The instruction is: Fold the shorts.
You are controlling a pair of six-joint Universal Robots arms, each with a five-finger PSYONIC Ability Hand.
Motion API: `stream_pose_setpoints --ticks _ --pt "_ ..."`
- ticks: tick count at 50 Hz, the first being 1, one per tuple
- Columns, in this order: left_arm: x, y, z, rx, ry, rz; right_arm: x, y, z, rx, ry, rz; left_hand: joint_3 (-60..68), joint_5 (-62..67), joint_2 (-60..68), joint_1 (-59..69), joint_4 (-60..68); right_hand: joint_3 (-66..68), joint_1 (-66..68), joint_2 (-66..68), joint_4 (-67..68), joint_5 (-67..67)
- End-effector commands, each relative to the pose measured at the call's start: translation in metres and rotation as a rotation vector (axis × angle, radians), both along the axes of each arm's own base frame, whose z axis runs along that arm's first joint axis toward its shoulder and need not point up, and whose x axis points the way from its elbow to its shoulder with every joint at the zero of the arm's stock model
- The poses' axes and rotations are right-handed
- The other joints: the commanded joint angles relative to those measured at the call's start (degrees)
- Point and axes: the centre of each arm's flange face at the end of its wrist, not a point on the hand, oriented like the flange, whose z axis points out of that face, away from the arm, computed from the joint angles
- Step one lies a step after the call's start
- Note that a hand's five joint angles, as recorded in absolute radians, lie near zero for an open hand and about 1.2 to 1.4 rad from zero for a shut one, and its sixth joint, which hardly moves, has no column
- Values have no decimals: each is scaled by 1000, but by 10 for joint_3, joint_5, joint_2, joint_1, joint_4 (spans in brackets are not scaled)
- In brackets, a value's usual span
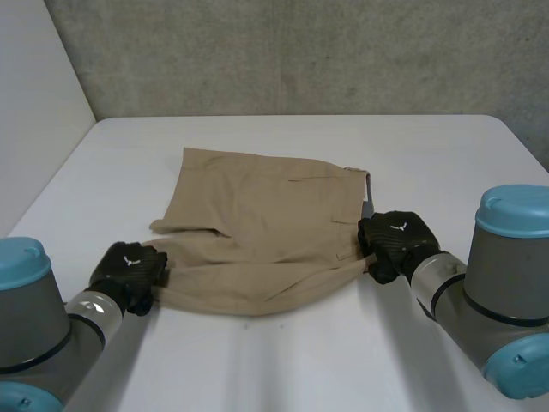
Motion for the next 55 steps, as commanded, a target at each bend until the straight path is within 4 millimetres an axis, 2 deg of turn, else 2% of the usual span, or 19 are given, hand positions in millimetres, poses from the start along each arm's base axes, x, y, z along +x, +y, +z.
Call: stream_pose_setpoints --ticks 1,3,6,9,12,16,20,21,24,28,31,34,39,40,43,44,48,52,55 --pt "-3 27 66 -90 64 -28 -7 8 26 -64 82 32 123 151 117 151 118 116 249 121 119 141" --pt "-3 34 78 -96 84 -29 -11 18 36 -75 162 65 123 151 117 151 118 116 249 121 119 141" --pt "1 55 111 -95 167 -28 -20 32 46 -66 249 97 123 151 117 151 118 116 249 121 119 141" --pt "2 71 126 -56 210 -52 -34 39 53 -47 312 94 123 151 117 151 118 116 249 121 119 141" --pt "3 89 135 18 221 -90 -45 45 63 -40 343 83 123 151 117 151 118 116 249 121 119 141" --pt "7 111 145 101 220 -111 -61 66 89 -51 394 86 123 151 117 151 118 116 249 121 119 141" --pt "10 133 153 150 226 -140 -73 77 113 -93 421 76 123 151 117 151 118 116 249 121 119 141" --pt "11 140 156 156 232 -154 -75 77 116 -102 418 77 123 151 117 151 118 116 249 121 119 141" --pt "11 141 159 142 242 -164 -77 78 117 -102 398 105 123 151 117 151 118 116 249 121 119 141" --pt "14 125 159 80 252 -126 -79 76 110 -71 379 123 123 151 117 151 118 116 249 121 119 141" --pt "17 110 154 53 257 -97 -82 68 100 -42 372 115 123 151 117 151 118 116 249 121 119 141" --pt "16 85 137 60 255 -81 -81 58 91 -22 373 118 123 151 117 151 118 116 249 121 119 141" --pt "10 40 118 38 253 -72 -76 18 78 -58 364 90 123 151 117 151 118 116 249 121 119 141" --pt "6 24 119 12 256 -81 -74 12 77 -68 364 88 123 151 117 151 118 116 249 121 119 141" --pt "-5 4 125 -23 262 -106 -64 -5 73 -92 344 75 123 151 117 151 118 116 249 121 119 141" --pt "-13 -9 132 -57 262 -116 -61 -9 75 -105 336 67 123 151 117 151 118 116 249 121 119 141" --pt "-31 -38 155 -152 262 -99 -41 -22 89 -183 307 40 123 151 117 151 118 116 249 121 119 141" --pt "-53 -49 167 -208 265 -116 -31 -25 99 -225 312 17 123 151 117 151 118 116 249 121 119 141" --pt "-63 -55 156 -190 256 -133 -29 -28 95 -219 322 10 123 151 117 151 118 116 249 121 119 141"
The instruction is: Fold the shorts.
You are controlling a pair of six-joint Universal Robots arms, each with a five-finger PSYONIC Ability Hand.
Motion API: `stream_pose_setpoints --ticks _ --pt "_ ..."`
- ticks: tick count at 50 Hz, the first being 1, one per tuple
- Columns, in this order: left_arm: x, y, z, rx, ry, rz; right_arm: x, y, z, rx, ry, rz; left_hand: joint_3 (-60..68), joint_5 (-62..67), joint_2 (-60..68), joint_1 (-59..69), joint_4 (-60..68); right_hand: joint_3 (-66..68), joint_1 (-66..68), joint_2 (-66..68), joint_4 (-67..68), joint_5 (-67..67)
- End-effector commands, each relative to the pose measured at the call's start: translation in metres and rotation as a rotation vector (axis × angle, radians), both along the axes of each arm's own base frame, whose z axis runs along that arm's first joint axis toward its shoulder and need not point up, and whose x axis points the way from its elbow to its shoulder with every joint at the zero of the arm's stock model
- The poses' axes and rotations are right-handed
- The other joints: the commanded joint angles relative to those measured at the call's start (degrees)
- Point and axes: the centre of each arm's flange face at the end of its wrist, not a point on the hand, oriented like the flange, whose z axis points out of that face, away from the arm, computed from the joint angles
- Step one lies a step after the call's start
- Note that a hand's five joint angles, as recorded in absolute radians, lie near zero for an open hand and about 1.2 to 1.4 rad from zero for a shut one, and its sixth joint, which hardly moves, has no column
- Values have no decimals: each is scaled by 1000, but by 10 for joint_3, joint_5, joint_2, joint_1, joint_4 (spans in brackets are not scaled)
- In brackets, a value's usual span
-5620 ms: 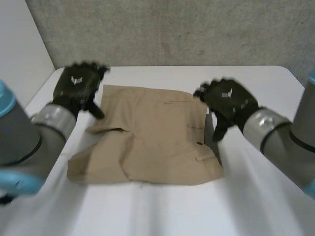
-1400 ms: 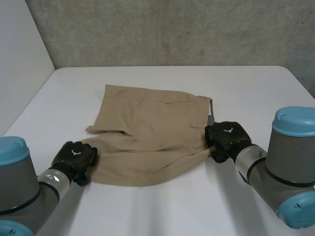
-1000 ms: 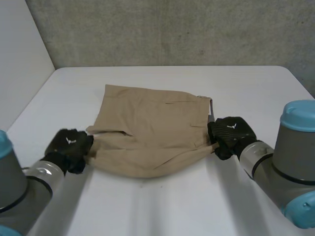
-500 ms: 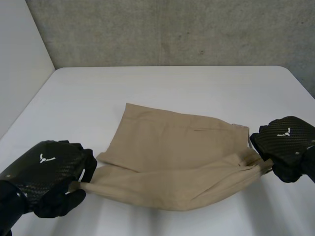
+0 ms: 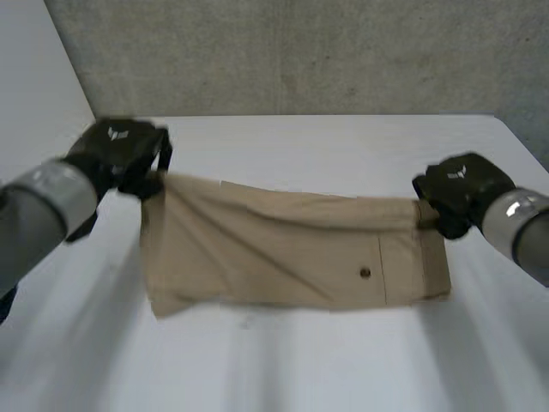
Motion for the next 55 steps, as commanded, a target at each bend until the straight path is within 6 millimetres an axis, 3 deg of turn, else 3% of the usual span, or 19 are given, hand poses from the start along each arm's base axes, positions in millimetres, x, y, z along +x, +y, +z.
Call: stream_pose_setpoints --ticks 1,11,23,33,43,52,53,55 --pt "-32 -19 2 -40 -7 -21 13 -7 5 -34 4 -25 117 151 114 151 115 116 247 121 117 133" --pt "-58 -53 -47 -46 -8 -47 10 -24 -35 47 55 -103 117 151 114 151 115 116 247 121 117 133" --pt "-83 -105 -96 -91 -15 -59 8 -50 -62 -1 82 -181 117 151 114 151 115 116 247 121 117 133" --pt "-102 -128 -133 -125 -2 -78 12 -71 -92 33 108 -201 117 151 114 151 115 116 247 121 117 133" --pt "-112 -146 -166 -146 7 -95 14 -83 -106 1 131 -224 117 151 114 151 115 116 247 121 117 133" --pt "-122 -145 -170 -214 3 -116 16 -85 -106 -45 135 -248 117 151 114 151 115 116 247 121 117 133" --pt "-123 -144 -170 -218 -3 -118 15 -84 -103 -50 136 -256 117 151 114 151 115 39 169 43 39 55" --pt "-122 -141 -173 -227 -34 -124 14 -84 -97 -62 130 -264 -147 -113 -150 -114 -149 -181 -51 -177 -181 -165"
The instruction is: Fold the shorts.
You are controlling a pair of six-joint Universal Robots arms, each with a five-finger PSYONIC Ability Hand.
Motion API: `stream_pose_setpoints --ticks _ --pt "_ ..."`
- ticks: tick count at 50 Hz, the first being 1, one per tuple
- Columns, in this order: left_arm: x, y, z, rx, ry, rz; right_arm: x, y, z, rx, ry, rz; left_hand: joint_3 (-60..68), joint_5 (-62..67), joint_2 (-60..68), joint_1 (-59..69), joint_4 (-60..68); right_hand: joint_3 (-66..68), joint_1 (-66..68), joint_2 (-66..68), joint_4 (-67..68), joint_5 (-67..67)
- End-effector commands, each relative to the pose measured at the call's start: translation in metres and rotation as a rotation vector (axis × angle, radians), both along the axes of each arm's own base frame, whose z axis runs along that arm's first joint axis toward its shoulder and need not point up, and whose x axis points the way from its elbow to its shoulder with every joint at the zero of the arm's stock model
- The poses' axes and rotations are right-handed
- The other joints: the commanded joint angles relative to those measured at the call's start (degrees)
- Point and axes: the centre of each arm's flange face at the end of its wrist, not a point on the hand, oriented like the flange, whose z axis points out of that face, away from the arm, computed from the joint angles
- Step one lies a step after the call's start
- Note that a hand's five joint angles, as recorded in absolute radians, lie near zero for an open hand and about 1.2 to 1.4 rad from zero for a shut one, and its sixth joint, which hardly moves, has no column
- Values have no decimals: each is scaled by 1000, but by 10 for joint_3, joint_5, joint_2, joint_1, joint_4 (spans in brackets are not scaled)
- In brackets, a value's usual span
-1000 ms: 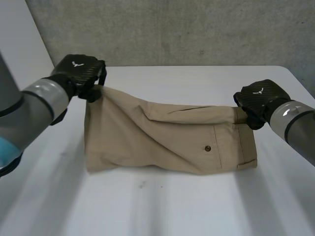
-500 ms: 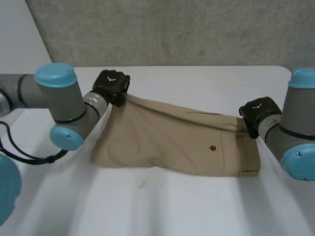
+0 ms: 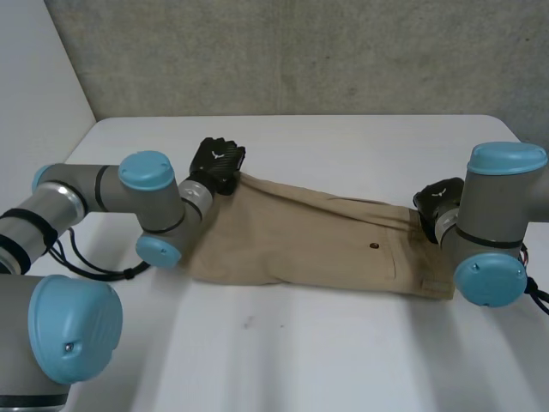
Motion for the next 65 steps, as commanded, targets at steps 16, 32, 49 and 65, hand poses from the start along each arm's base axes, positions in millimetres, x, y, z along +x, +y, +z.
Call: stream_pose_setpoints --ticks 16,32,49,65 --pt "17 65 97 -157 -59 -11 -16 36 115 -238 -143 -49 -491 -456 -494 -456 -492 -583 -456 -579 -583 -572" --pt "65 146 68 58 -157 -4 -36 122 60 60 -265 96 -487 -453 -490 -453 -488 -394 -267 -390 -394 -383" --pt "86 158 65 173 -66 52 -43 100 -7 136 -332 68 -487 -453 -490 -453 -488 -302 -174 -298 -302 -291" --pt "100 162 84 144 -36 97 -111 53 24 -4 -150 -113 -489 -454 -492 -455 -490 117 244 121 117 128"
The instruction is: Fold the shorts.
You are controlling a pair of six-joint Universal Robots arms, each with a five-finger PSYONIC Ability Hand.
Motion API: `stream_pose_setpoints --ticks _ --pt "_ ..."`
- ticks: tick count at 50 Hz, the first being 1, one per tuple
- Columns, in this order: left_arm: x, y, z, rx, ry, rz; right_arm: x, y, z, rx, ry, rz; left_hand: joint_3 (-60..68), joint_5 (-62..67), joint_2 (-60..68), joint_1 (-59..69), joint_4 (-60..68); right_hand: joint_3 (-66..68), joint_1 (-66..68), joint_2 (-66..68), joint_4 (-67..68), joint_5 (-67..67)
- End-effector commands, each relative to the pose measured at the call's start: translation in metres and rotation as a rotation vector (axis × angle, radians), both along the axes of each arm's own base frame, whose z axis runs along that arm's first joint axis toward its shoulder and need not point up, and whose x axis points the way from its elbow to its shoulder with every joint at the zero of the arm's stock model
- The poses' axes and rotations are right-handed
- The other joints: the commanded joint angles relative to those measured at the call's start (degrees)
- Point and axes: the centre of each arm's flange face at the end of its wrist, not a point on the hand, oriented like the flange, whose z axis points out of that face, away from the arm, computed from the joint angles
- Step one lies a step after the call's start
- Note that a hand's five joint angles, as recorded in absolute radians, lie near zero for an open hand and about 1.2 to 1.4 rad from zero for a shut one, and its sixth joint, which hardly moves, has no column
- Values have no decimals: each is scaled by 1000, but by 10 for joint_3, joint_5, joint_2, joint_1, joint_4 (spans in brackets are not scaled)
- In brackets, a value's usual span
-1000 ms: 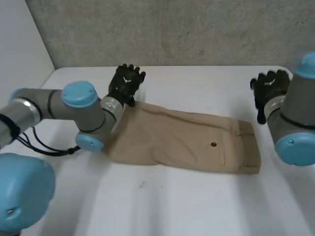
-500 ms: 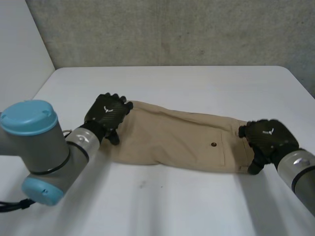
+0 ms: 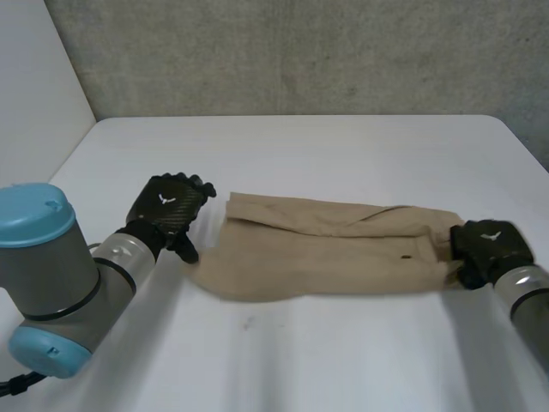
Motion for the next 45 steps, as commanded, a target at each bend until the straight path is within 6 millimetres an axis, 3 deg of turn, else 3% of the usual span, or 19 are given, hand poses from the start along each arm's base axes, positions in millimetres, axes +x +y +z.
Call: stream_pose_setpoints --ticks 1,7,12,15,19,20,23,24,27,28,30,32,34,39,40,45 --pt "11 4 19 -46 14 28 -40 -19 25 -21 169 -65 -1 9 3 -8 3 136 274 124 119 158" --pt "24 6 31 -76 27 59 -42 -31 58 -59 255 -20 -2 7 1 -10 2 136 274 124 119 158" --pt "29 9 35 -83 29 70 8 -22 105 -189 247 126 -2 7 1 -10 2 136 274 124 119 158" --pt "29 12 36 -85 29 70 31 -15 117 -242 236 198 -2 7 1 -10 2 136 274 124 119 158" --pt "30 14 34 -75 31 69 79 9 127 -315 222 353 -4 5 -1 -11 0 136 274 124 119 158" --pt "30 15 34 -73 32 70 106 25 125 -340 209 443 -4 5 -1 -11 0 136 274 124 119 158" --pt "29 16 34 -66 45 69 145 52 114 -366 200 582 -4 5 -1 -11 0 136 274 124 119 158" --pt "29 17 34 -64 48 68 162 70 103 -368 207 664 -4 5 -1 -11 0 136 274 124 119 158" --pt "28 17 35 -61 61 68 181 94 82 -343 222 795 -2 7 1 -10 2 136 274 124 119 158" --pt "28 17 37 -64 70 69 194 122 38 -235 231 985 -4 5 -1 -11 0 136 274 124 119 158" --pt "27 16 39 -72 75 68 194 132 23 -179 222 1053 -4 5 -1 -11 0 -124 14 -136 -142 -102" --pt "27 16 40 -76 77 68 193 131 22 -158 221 1058 -2 7 1 -10 2 -420 -282 -432 -437 -398" --pt "26 15 43 -80 87 66 192 129 28 -160 213 1040 -4 5 -1 -11 0 -564 -426 -576 -581 -542" --pt "19 13 54 -99 137 51 190 116 73 -234 120 917 -2 7 1 -10 2 -564 -426 -576 -581 -542" --pt "17 13 56 -99 151 45 184 105 87 -228 49 836 -2 7 1 -10 2 -564 -426 -576 -581 -542" --pt "-7 12 68 -68 277 -9 151 58 115 -138 -260 546 3 12 6 -5 7 -564 -426 -576 -581 -542"
